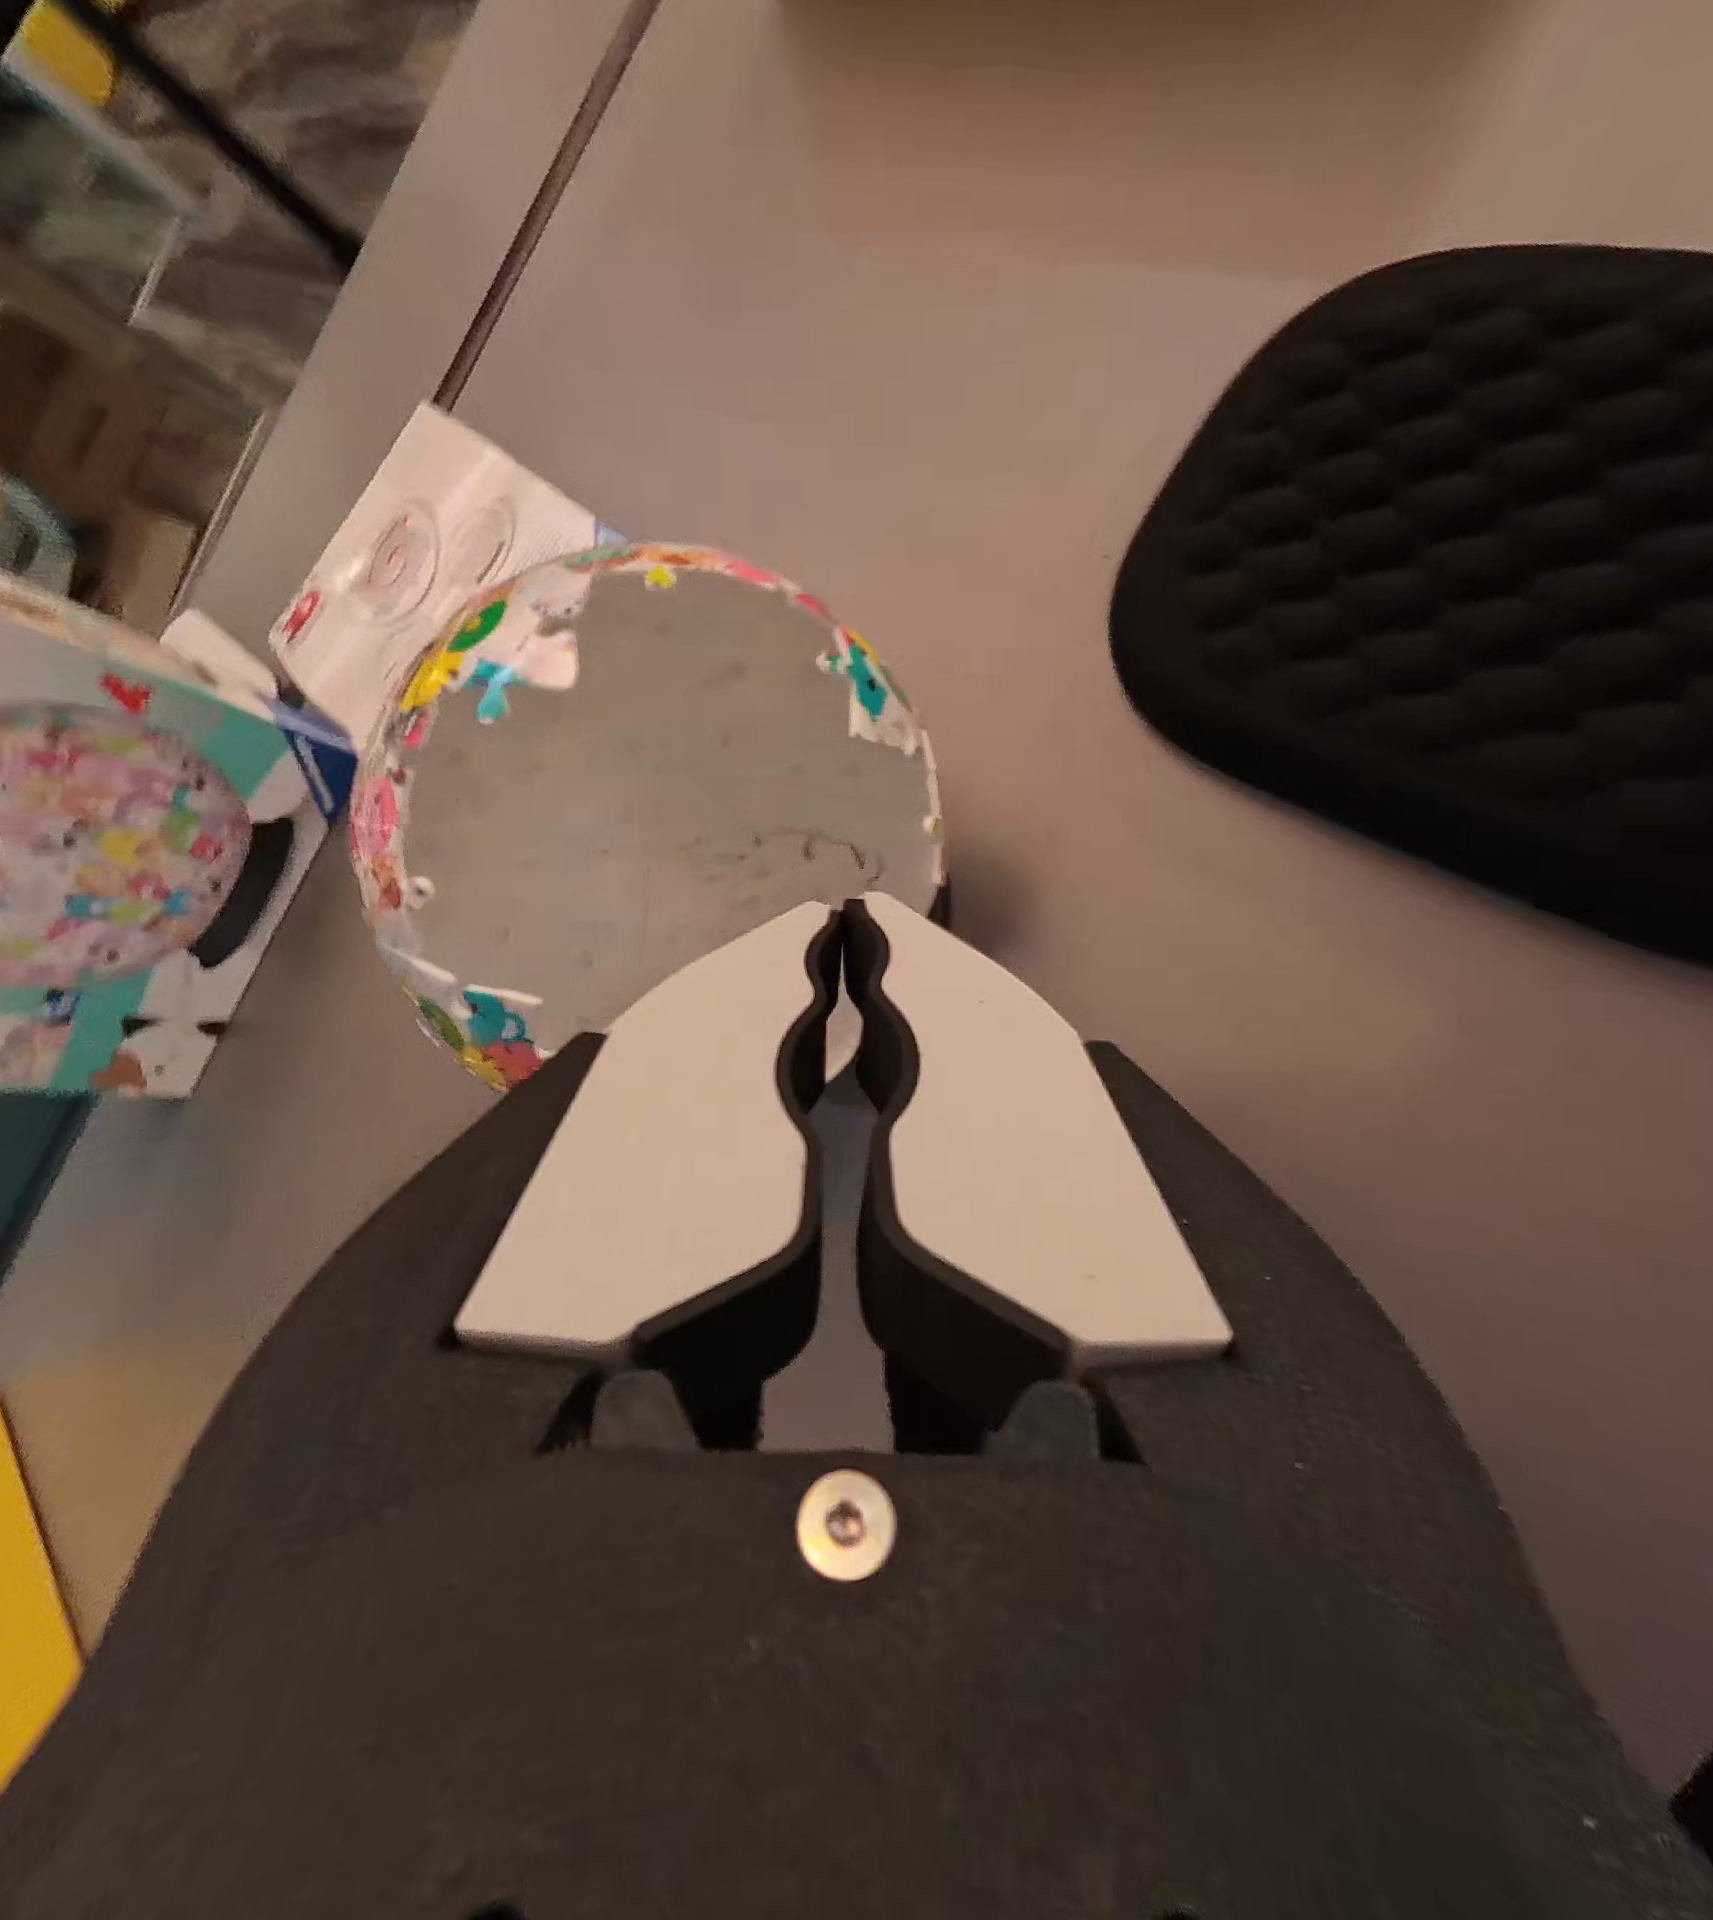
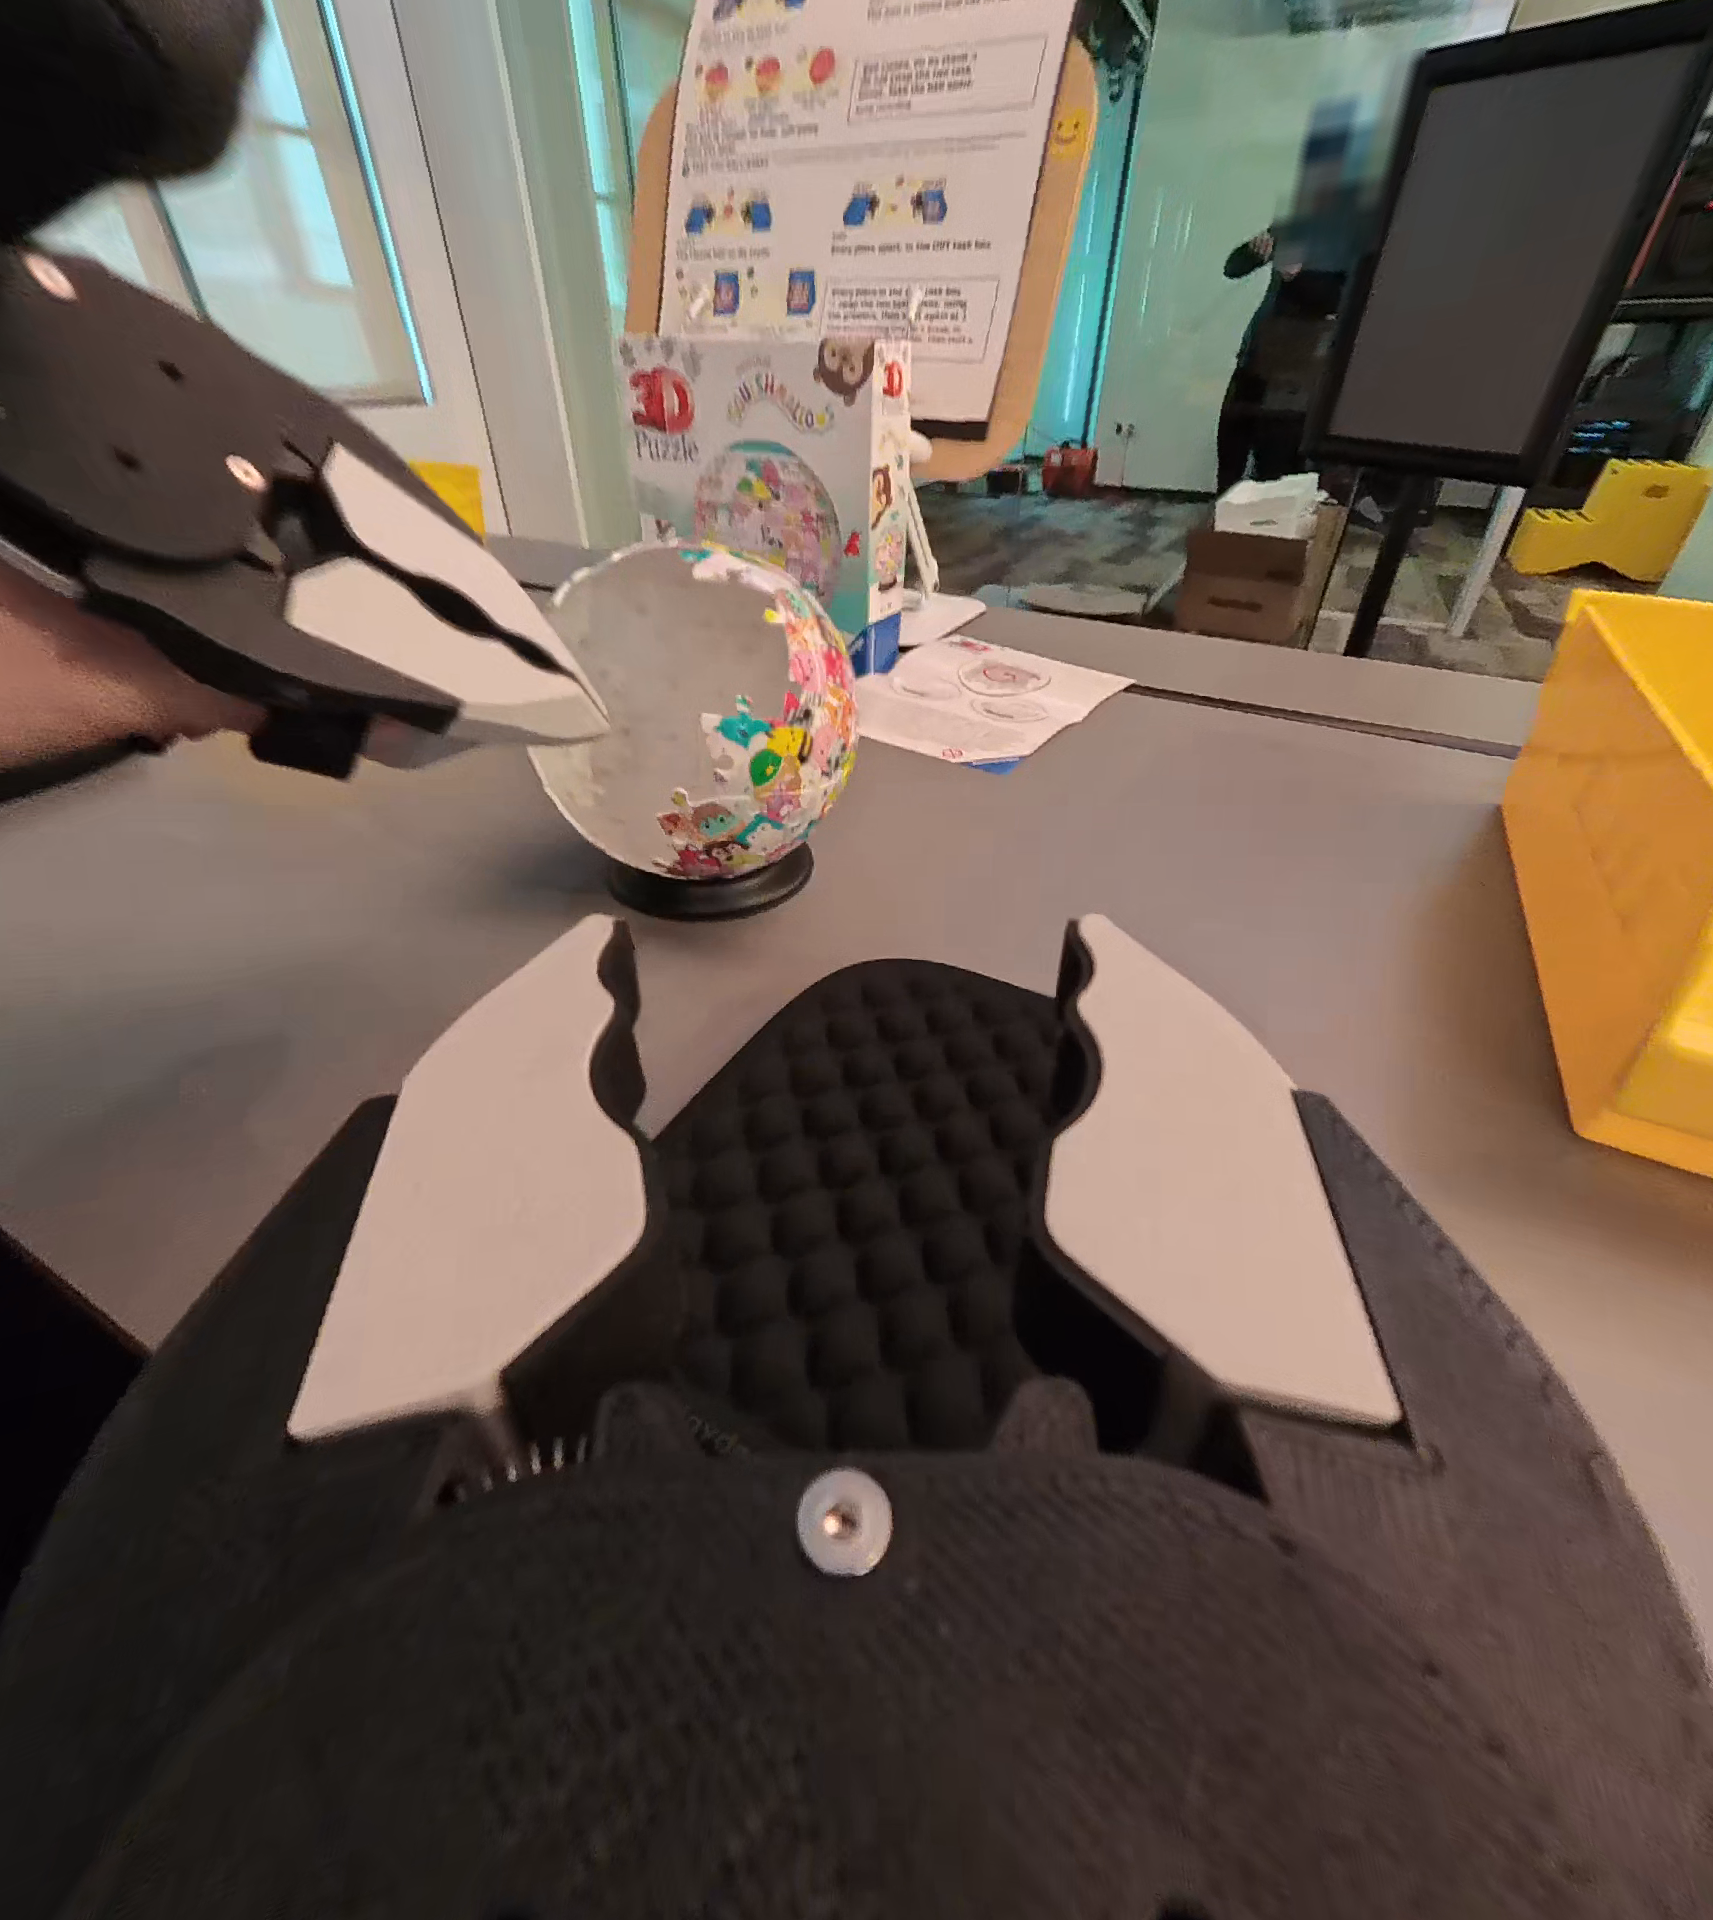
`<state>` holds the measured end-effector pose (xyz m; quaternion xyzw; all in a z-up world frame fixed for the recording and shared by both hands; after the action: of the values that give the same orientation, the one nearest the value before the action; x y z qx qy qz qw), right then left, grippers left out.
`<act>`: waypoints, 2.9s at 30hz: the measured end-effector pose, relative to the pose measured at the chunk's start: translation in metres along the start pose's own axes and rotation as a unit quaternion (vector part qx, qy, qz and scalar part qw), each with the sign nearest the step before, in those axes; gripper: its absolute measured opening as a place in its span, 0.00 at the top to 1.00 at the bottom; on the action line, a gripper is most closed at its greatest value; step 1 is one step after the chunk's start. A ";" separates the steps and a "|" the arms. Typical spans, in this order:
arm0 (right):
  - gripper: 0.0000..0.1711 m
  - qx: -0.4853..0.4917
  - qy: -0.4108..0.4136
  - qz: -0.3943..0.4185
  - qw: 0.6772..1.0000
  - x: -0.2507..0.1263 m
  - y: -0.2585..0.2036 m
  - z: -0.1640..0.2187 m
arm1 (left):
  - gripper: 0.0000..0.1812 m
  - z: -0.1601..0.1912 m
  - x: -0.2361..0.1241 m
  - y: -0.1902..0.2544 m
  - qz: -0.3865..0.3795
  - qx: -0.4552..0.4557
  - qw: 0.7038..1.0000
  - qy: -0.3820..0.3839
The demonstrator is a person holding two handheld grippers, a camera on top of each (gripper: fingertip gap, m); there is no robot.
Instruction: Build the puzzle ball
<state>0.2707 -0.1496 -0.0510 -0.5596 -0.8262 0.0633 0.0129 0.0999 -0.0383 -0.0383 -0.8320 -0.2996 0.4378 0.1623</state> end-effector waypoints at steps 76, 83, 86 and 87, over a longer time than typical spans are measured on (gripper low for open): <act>0.48 0.606 -0.368 -0.251 0.659 0.211 0.037 0.016 | 0.47 0.099 0.060 -0.097 0.524 -0.604 0.595 0.081; 0.49 0.593 -0.379 -0.272 0.656 0.212 0.029 0.013 | 0.51 0.093 0.060 -0.093 0.536 -0.600 0.587 0.090; 0.49 0.584 -0.381 -0.274 0.662 0.212 0.028 0.011 | 0.51 0.089 0.058 -0.091 0.539 -0.591 0.593 0.089; 0.49 0.580 -0.382 -0.271 0.667 0.212 0.028 0.011 | 0.51 0.088 0.058 -0.091 0.538 -0.587 0.598 0.088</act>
<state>0.2163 0.0560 -0.0756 -0.1172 -0.6708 0.7315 0.0344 0.0207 0.0694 -0.0761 -0.7929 0.0256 0.1003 -0.6004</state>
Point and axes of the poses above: each gripper's, where its closed fingertips meet, x out along the fingers, z out of its underside, y = z × x across the jaws, the point moved 6 cm from there along -x, back along the fingers, and after that the axes turned 7 degrees about x, right-handed, at the moved point
